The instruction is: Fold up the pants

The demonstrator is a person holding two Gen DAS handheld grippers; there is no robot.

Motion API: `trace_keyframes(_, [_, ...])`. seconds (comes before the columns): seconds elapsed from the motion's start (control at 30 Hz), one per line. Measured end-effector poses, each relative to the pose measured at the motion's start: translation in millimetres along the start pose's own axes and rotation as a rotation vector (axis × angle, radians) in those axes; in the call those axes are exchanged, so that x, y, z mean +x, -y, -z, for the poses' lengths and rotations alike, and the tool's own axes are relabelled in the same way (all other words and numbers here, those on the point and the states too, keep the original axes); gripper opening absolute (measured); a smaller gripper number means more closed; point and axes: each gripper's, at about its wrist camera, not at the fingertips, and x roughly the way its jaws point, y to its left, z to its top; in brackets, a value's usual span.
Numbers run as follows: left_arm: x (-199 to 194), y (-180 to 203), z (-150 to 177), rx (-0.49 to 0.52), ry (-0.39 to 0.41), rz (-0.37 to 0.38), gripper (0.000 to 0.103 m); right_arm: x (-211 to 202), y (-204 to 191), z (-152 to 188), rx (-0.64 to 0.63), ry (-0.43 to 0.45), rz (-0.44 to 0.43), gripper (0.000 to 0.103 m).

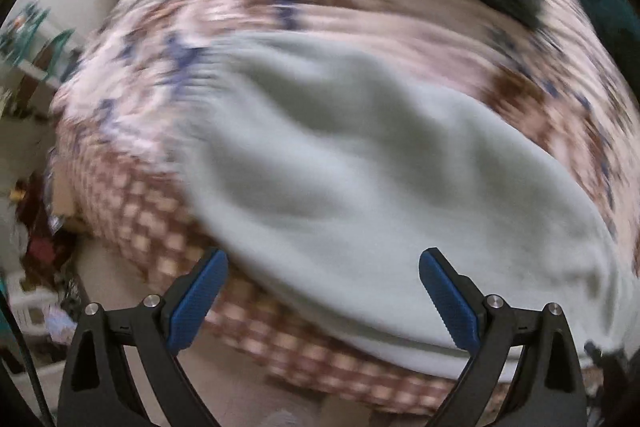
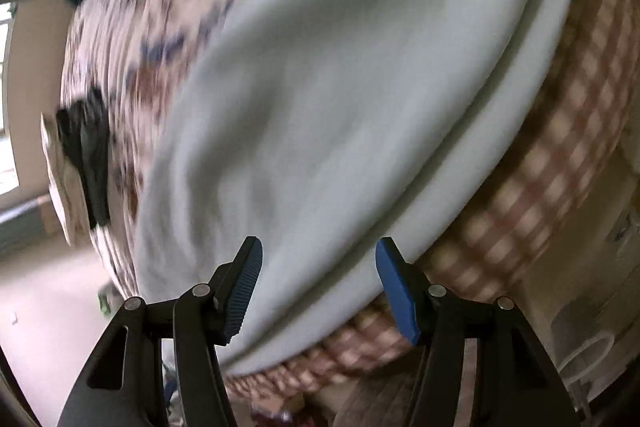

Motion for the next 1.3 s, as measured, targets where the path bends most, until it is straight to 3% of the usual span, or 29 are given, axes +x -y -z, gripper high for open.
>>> trace_keyframes(0.13, [24, -71, -16, -0.090, -0.020, 0.000, 0.098, 36, -18, 38, 0.015, 0.040, -0.019, 0.062])
trace_keyframes(0.27, [66, -107, -32, -0.181, -0.103, 0.117, 0.098, 67, -22, 41, 0.058, 0.097, -0.029, 0.061])
trace_keyframes(0.37, [80, -110, -36, -0.227, -0.102, 0.215, 0.089, 77, -17, 35, 0.093, 0.141, -0.022, 0.044])
trace_keyframes(0.43, [84, -109, -39, -0.245, -0.075, 0.261, 0.034, 81, -19, 34, 0.079, 0.163, 0.004, 0.027])
trace_keyframes(0.47, [85, -107, -39, -0.250, -0.065, 0.263, 0.031, 81, -21, 35, 0.069, 0.174, 0.015, 0.017])
trace_keyframes(0.5, [82, -107, -37, -0.251, -0.040, 0.261, 0.015, 78, -21, 37, 0.057, 0.182, 0.021, 0.010])
trace_keyframes(0.53, [78, -106, -37, -0.244, -0.024, 0.268, 0.010, 73, -24, 39, 0.045, 0.190, 0.019, 0.010])
trace_keyframes(0.67, [47, -107, -27, -0.198, 0.036, 0.237, 0.010, 39, -30, 57, -0.002, 0.218, 0.001, 0.008])
trace_keyframes(0.8, [59, -119, -27, -0.179, -0.003, 0.197, 0.010, 11, -24, 80, -0.019, 0.219, 0.003, 0.008])
trace_keyframes(1.0, [95, -119, -24, -0.108, -0.088, 0.132, 0.015, 49, -4, 74, 0.013, 0.135, 0.070, 0.009])
trace_keyframes(1.1, [79, -117, -21, -0.088, -0.078, 0.089, 0.032, 67, 1, 59, 0.029, 0.071, 0.056, 0.021])
trace_keyframes(1.13, [71, -116, -18, -0.085, -0.080, 0.080, 0.033, 65, 4, 55, 0.042, 0.044, 0.020, 0.024])
trace_keyframes(1.17, [59, -113, -13, -0.069, -0.071, 0.076, 0.033, 60, 6, 54, 0.043, 0.033, -0.010, 0.034])
trace_keyframes(1.2, [49, -108, -8, -0.047, -0.057, 0.064, 0.040, 53, 7, 52, 0.036, 0.028, -0.030, 0.049])
trace_keyframes(1.27, [21, -88, 7, 0.019, 0.001, 0.039, 0.067, 29, 14, 48, 0.020, 0.049, -0.051, 0.065])
trace_keyframes(1.3, [10, -76, 13, 0.049, 0.031, 0.035, 0.087, 16, 19, 44, 0.022, 0.068, -0.053, 0.065])
